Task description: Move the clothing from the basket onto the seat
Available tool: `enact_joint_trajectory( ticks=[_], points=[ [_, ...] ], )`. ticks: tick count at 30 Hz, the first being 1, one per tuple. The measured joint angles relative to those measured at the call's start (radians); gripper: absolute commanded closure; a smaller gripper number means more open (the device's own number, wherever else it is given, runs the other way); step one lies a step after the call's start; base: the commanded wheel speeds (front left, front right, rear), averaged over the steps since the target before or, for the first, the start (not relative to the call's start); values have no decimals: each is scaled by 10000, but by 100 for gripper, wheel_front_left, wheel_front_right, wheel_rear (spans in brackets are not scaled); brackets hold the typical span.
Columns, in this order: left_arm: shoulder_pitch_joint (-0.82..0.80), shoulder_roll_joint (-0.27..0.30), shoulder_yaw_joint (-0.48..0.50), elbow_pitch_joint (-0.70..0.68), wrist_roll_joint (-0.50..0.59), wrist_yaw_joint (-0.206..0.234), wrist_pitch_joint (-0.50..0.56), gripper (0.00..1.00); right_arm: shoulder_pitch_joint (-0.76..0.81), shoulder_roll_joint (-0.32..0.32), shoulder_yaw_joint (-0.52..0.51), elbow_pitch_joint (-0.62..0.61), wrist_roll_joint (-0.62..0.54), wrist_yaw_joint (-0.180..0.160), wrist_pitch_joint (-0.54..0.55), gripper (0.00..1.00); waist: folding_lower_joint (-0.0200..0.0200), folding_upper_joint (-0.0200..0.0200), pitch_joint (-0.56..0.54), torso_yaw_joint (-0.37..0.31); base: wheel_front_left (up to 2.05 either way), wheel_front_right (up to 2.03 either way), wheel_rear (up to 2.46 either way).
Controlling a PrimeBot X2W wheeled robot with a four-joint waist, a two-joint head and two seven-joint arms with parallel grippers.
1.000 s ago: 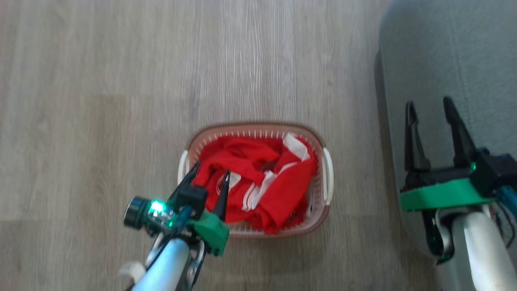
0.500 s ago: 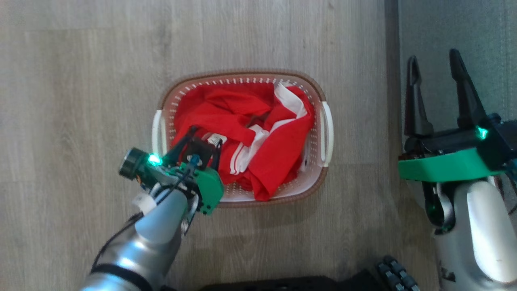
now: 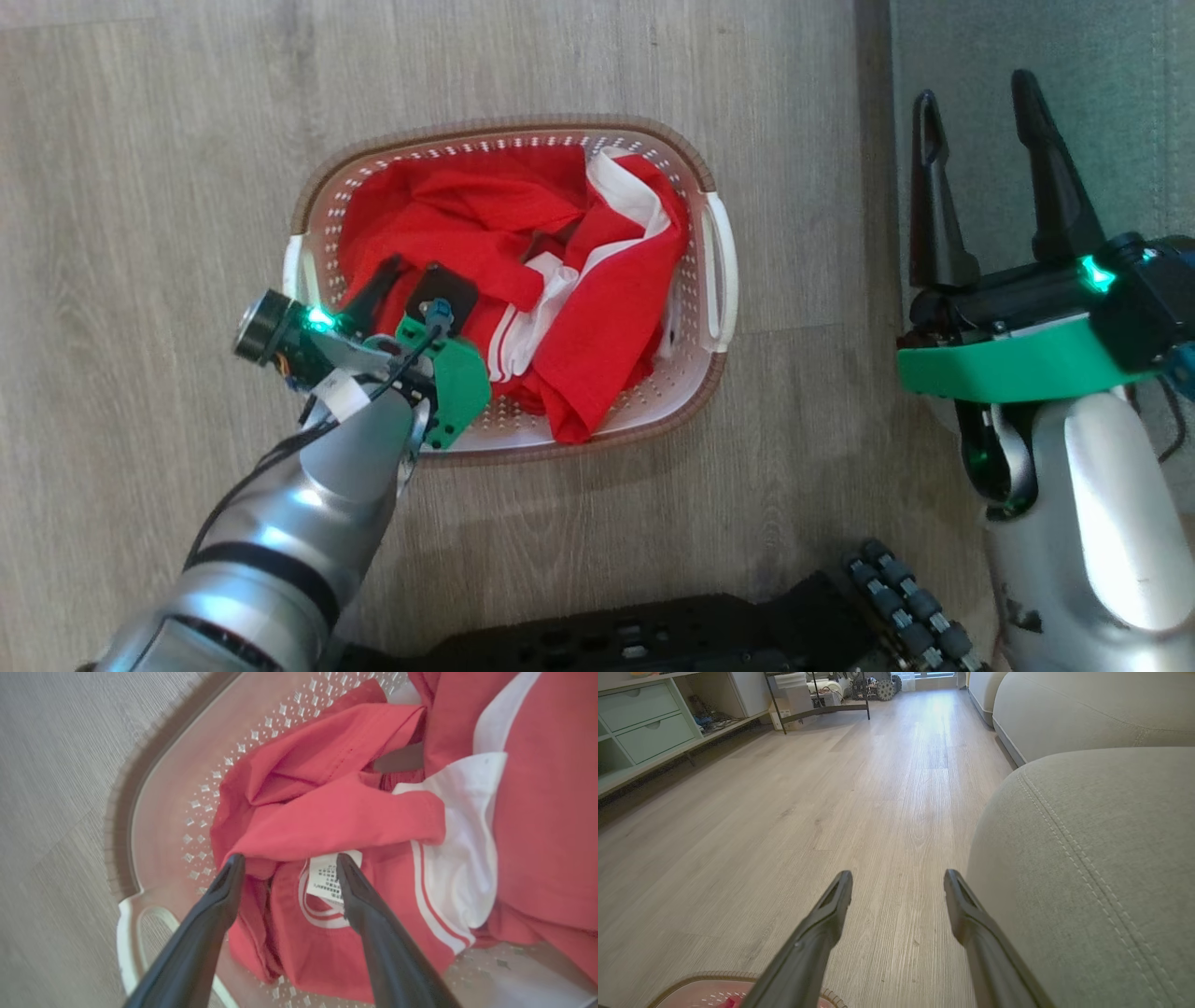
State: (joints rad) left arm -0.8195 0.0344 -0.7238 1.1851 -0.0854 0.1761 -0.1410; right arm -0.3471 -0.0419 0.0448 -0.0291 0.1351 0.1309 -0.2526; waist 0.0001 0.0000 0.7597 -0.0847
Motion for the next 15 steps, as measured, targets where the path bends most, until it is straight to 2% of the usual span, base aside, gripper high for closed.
enact_joint_trajectory(
  ticks=[15],
  points=[
    [-831,-6,-817,242,140,640,-326,0,-228,-4,278,-59,351,0,0,0,0,0,570,-316,0,0,0]
  ],
)
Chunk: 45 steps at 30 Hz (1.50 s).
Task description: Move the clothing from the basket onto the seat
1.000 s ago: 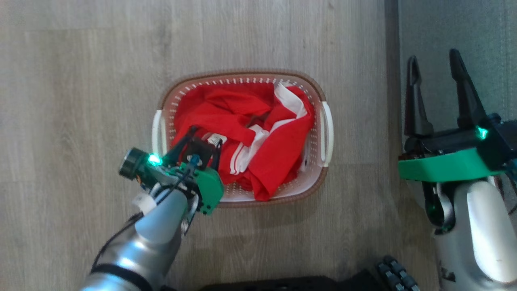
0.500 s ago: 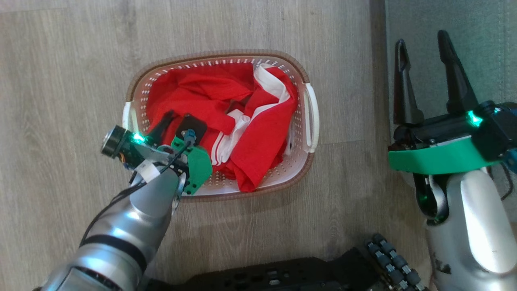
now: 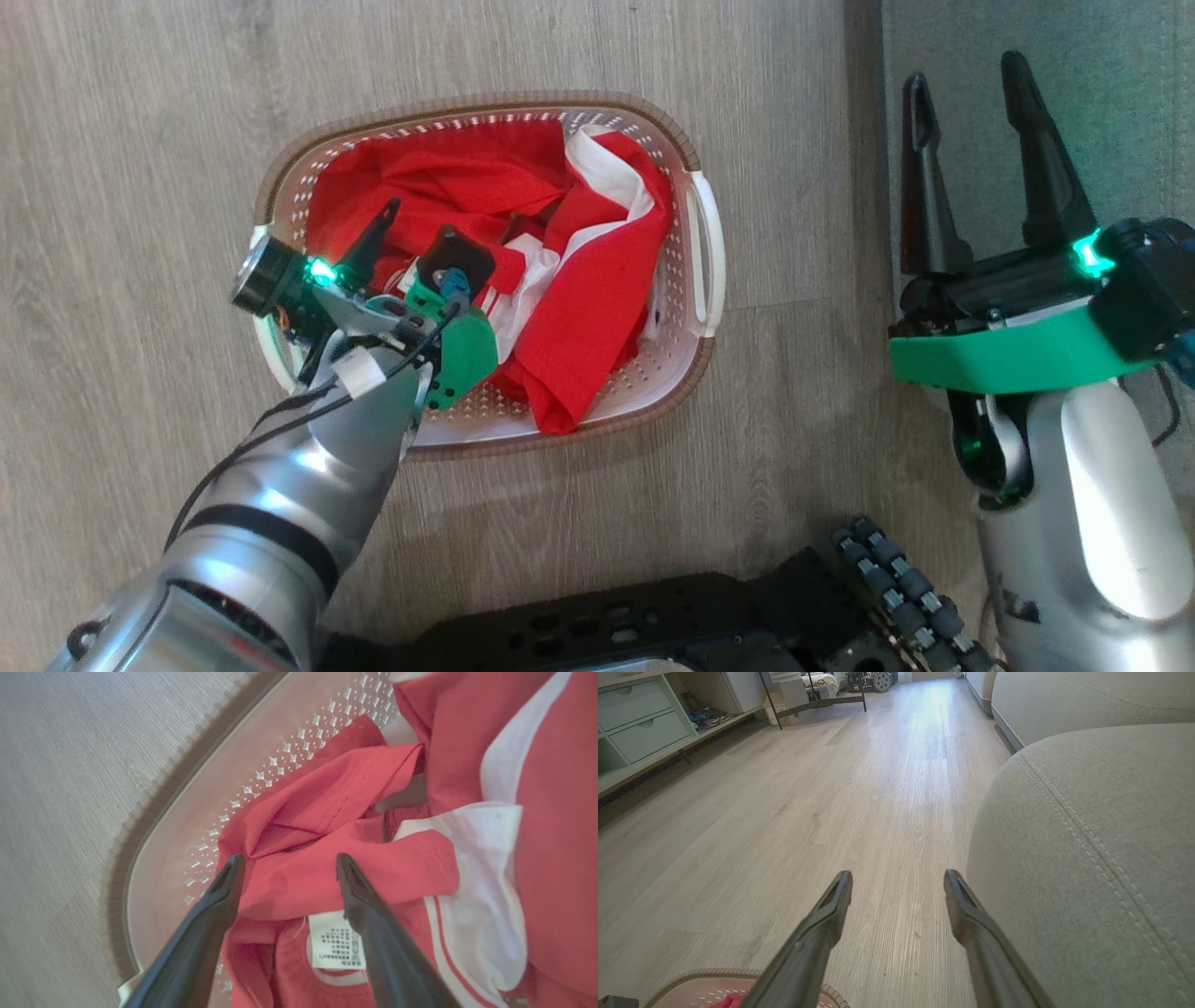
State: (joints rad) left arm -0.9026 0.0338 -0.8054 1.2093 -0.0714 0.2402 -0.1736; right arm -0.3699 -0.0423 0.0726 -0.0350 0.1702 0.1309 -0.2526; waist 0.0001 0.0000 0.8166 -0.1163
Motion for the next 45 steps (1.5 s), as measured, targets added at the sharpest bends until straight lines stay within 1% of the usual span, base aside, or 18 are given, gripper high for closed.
enact_joint_trajectory(
  ticks=[1,4,11,15,16,17,18,19,20,21,26,29,36,42,45],
  points=[
    [-28,0,-71,0,29,73,-52,0,-26,0,0,0,2,0,0,0,0,0,23,-10,0,0,0],
    [-120,-4,-247,42,71,50,-35,0,-122,0,6,2,73,0,0,0,0,0,92,-37,0,0,0],
    [-176,0,-339,353,-295,-476,1139,0,-123,0,79,10,161,0,0,0,0,1,281,-134,0,0,0],
    [-176,8,-514,428,-441,-566,1499,0,-139,-2,109,12,161,0,0,0,0,1,364,-167,0,0,0],
    [-176,6,-541,424,-487,-568,1563,4,-146,-2,117,12,161,0,0,0,0,1,381,-177,0,0,0],
    [-176,6,-560,418,-522,-570,1626,27,-155,-2,125,10,163,0,0,0,0,1,396,-184,0,0,0],
    [-176,8,-583,412,-570,-639,1693,56,-170,-2,136,12,163,0,0,0,0,1,409,-192,0,0,0],
    [-176,8,-602,403,-577,-685,1783,74,-194,-2,151,12,163,0,0,0,0,1,420,-199,0,0,0],
    [-175,8,-629,384,-583,-715,1862,97,-226,-2,171,12,163,0,0,0,0,1,430,-203,0,0,0],
    [-175,8,-656,349,-639,-717,1885,100,-274,-2,182,13,165,0,0,0,0,1,436,-205,0,0,0],
    [-159,8,-853,201,-855,-727,1988,100,-333,-2,190,90,247,0,0,0,0,0,370,-182,0,0,0],
    [-130,10,-886,65,-986,-725,1858,100,-333,-2,190,142,247,0,0,0,0,1,221,-150,0,0,0],
    [34,17,-913,-487,-1335,-679,1129,100,-316,-6,173,351,245,0,0,0,0,0,-307,-49,0,0,0],
    [768,19,-932,-1089,-1879,-623,309,100,-192,-15,-6,589,198,0,0,0,-1,1,-1134,154,0,0,0],
    [1104,23,-911,-1450,-2196,-585,-75,100,110,-23,-56,731,61,0,0,0,-1,1,-1643,289,0,0,0]
  ],
)
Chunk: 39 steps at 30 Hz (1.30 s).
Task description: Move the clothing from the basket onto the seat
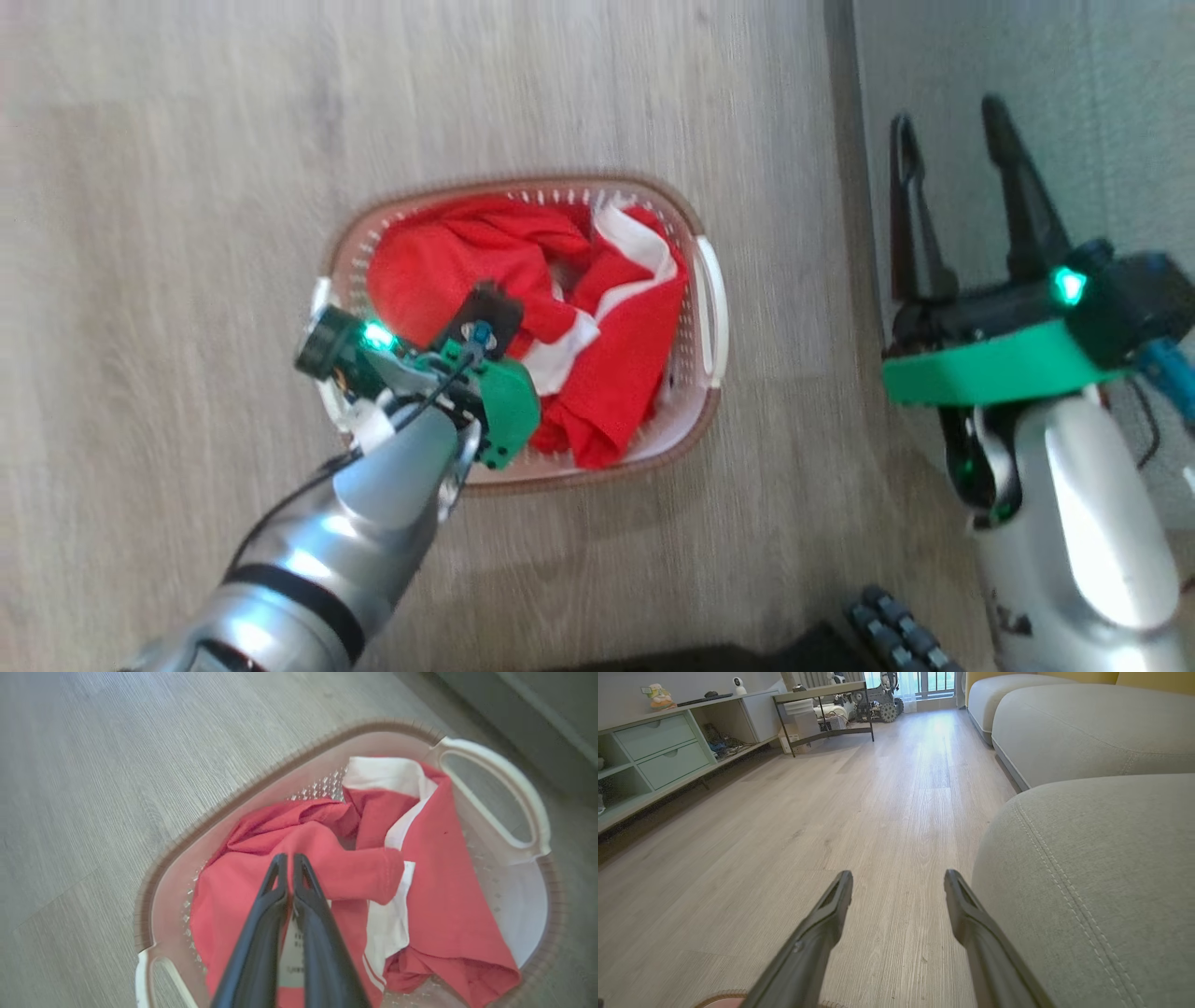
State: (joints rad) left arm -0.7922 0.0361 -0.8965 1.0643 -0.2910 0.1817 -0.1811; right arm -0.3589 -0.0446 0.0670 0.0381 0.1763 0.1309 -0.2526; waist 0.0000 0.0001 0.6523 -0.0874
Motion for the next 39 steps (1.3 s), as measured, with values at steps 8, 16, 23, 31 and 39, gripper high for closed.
enact_joint_trajectory(
  ticks=[8,16,23,31,39],
  points=[
    [1110,-2,148,-1246,-777,127,-575,100,1051,0,-245,382,-182,0,0,0,0,0,-1604,430,0,0,0],
    [1975,272,410,-2702,-1114,117,-669,100,2344,2,-337,840,-261,0,0,0,-1,0,-3449,842,0,0,0],
    [2119,679,445,-3940,-1289,29,-284,100,3250,6,-230,1101,-257,0,0,0,-1,0,-5083,1108,0,0,0],
    [1921,849,520,-5233,-1394,31,497,100,3768,13,341,1292,-251,0,2,0,-1,0,-6554,1199,0,0,0],
    [913,830,560,-5802,-1394,21,1139,100,3731,12,913,1361,-242,0,2,0,-1,0,-7107,1030,0,0,0]
  ],
)
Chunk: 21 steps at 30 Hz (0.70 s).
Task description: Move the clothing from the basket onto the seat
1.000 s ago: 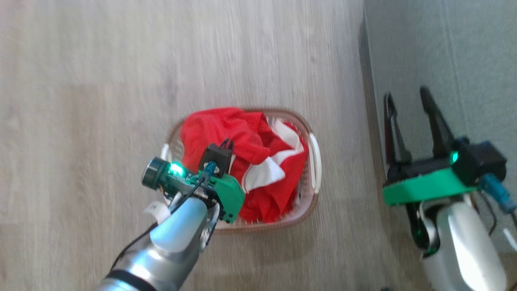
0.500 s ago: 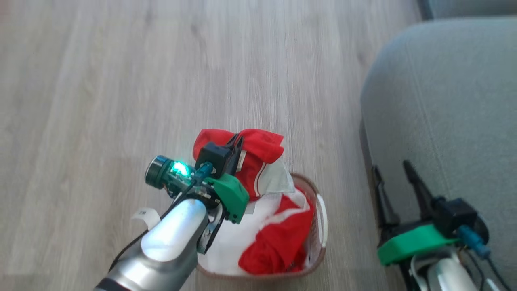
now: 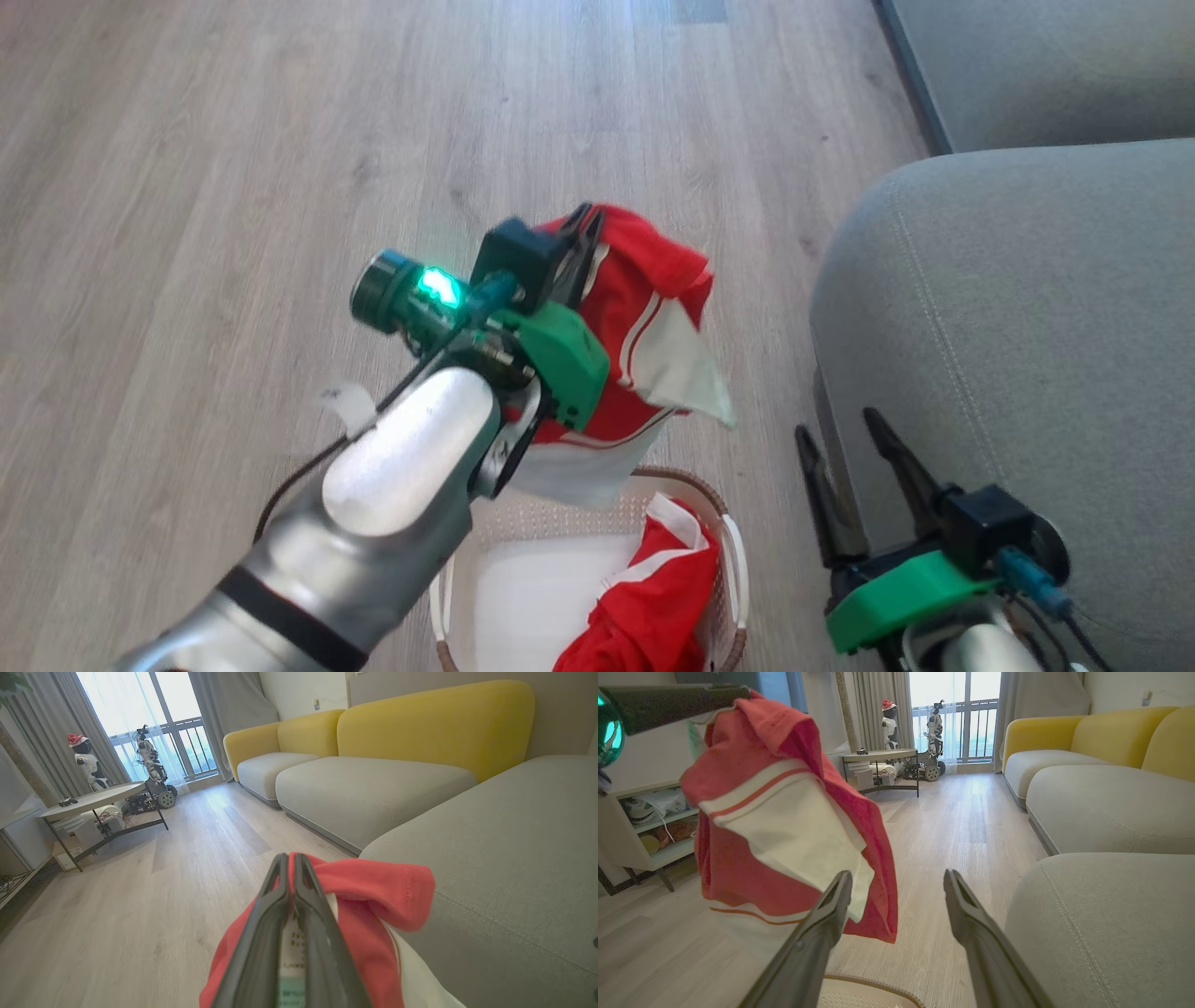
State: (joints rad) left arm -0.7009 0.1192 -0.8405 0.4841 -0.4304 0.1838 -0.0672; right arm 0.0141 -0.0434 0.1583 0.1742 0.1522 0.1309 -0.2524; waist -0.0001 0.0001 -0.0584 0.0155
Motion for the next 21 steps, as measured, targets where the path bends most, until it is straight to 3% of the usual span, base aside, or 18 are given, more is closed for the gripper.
enact_joint_trajectory(
  ticks=[5,21],
  points=[
    [-406,-98,-13,-190,-69,-138,322,100,-102,0,414,132,-56,0,0,0,0,0,-169,-74,0,0,0],
    [-780,-596,-466,-238,-341,-311,481,100,-2299,-63,1664,1496,-1906,2,0,0,0,0,-431,133,0,0,0]
  ],
)
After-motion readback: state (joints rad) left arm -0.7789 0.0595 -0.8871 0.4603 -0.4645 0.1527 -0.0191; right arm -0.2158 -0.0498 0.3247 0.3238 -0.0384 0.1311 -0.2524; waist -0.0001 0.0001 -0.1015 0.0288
